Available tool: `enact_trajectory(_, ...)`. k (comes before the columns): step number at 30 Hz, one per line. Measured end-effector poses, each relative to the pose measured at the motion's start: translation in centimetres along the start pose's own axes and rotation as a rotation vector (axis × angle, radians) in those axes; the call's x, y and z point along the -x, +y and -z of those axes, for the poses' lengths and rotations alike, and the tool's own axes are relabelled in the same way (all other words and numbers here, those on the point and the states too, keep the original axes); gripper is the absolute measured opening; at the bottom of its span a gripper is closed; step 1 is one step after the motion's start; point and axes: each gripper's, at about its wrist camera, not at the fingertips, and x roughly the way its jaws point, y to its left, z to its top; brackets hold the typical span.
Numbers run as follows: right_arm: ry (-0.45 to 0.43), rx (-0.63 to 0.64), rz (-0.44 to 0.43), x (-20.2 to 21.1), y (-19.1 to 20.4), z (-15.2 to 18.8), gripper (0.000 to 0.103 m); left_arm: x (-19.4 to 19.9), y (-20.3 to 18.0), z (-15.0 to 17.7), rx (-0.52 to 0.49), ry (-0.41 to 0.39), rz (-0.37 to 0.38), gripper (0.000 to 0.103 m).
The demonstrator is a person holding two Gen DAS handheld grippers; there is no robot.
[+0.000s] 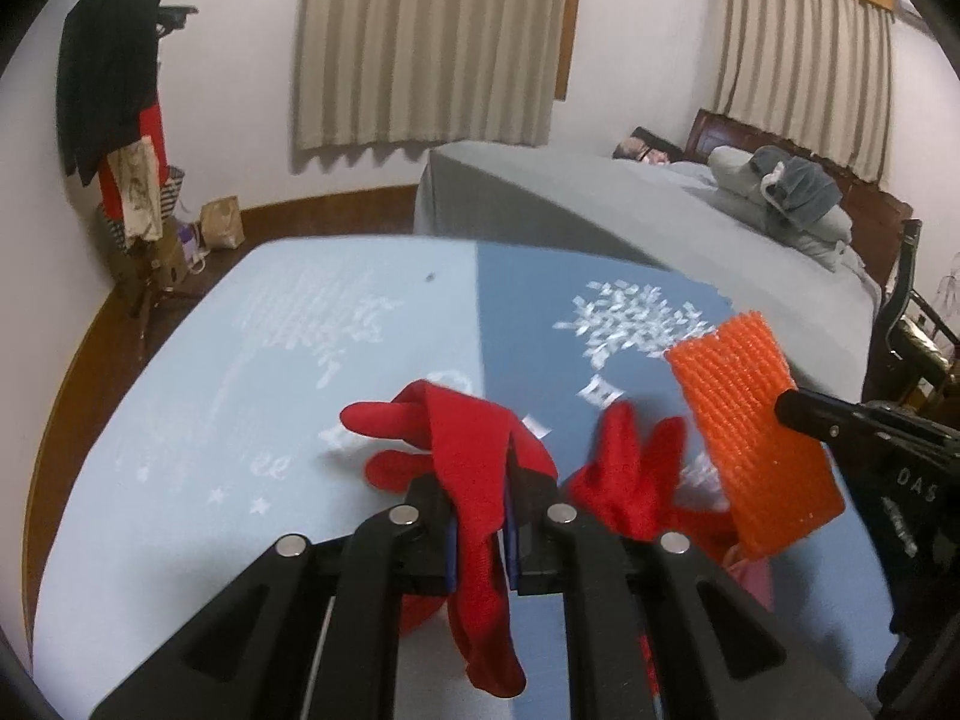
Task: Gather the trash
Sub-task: 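Hold the red gloves in the left gripper while the right gripper grasps the orange mesh sleeve, then carry the red gloves and orange mesh sleeve over the bin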
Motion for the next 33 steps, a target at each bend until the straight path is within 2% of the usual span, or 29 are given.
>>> enact_trajectory(16,-0.114,-0.035,0.072,6.7,-3.7,-1.0,0.010,3.4,-7.8,-3.2,-0.074,-0.097,0.142,0.011)
enact_trajectory(33,-0.192,-0.168,0.205,13.1,-11.3,1.6,0.010,4.0,-18.4,-3.0,-0.166,-0.086,0.292,0.011)
